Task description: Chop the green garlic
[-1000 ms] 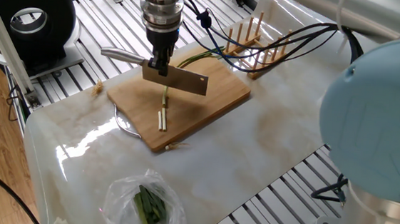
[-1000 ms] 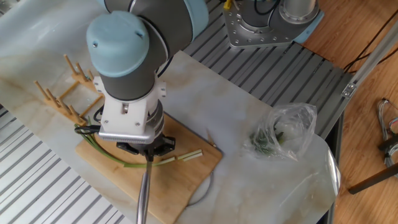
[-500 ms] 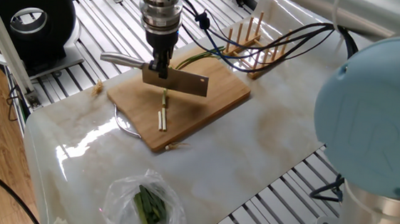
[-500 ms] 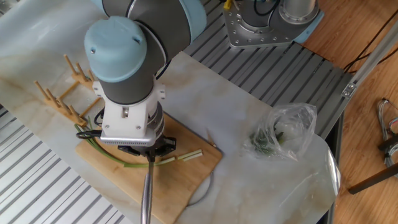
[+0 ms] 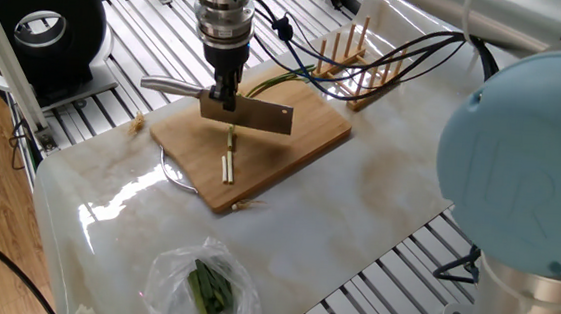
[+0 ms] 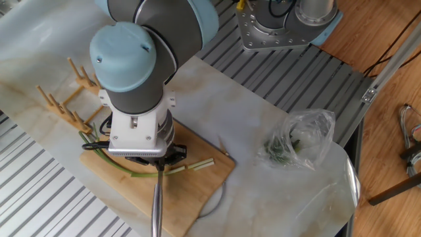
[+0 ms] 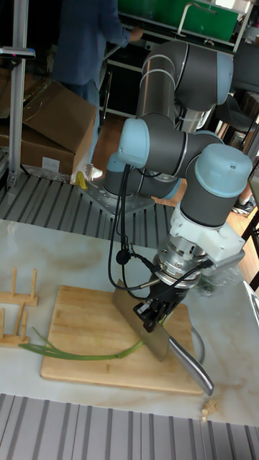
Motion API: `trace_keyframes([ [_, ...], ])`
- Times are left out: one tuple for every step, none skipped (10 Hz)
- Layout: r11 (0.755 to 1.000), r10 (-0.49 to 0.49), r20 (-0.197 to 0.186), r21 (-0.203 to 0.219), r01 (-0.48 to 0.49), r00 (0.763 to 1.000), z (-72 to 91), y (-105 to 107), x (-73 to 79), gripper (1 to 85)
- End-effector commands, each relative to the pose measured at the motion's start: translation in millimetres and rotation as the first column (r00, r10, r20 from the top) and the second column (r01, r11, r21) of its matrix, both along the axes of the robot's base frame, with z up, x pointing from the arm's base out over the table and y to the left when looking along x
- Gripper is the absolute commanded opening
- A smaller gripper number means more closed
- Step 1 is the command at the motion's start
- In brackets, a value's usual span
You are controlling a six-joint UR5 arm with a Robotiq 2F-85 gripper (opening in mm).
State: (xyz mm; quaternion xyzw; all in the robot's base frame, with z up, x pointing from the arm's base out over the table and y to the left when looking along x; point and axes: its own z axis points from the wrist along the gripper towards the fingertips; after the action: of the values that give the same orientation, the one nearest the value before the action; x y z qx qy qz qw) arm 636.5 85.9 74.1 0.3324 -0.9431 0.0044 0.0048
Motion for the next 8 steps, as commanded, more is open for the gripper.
trace_keyframes([
  [1.0, 0.007, -0.001, 0.003, -0.007, 1.0, 4.1, -5, 2.6, 1.3],
  [1.0, 0.007, -0.003, -0.007, -0.007, 1.0, 4.2, -9, 2.5, 1.3],
  [1.0, 0.008, -0.015, -0.003, -0.008, 1.0, 6.5, -12, 0.7, 1.3],
  [1.0, 0.018, -0.037, 0.009, -0.017, 0.999, 9.4, -11, -4.4, 1.3],
  [0.999, 0.033, -0.047, 0.015, -0.032, 0.998, 10.5, -10, -7.7, 1.3],
  [0.998, 0.045, -0.048, 0.038, -0.043, 0.998, 11.6, -4, -8.2, 1.3],
  [0.996, 0.044, -0.048, 0.074, -0.04, 0.998, 11.0, 5, -8.3, 1.3],
  [0.995, 0.067, -0.048, 0.073, -0.063, 0.997, 10.2, 6, -8.7, 1.3],
])
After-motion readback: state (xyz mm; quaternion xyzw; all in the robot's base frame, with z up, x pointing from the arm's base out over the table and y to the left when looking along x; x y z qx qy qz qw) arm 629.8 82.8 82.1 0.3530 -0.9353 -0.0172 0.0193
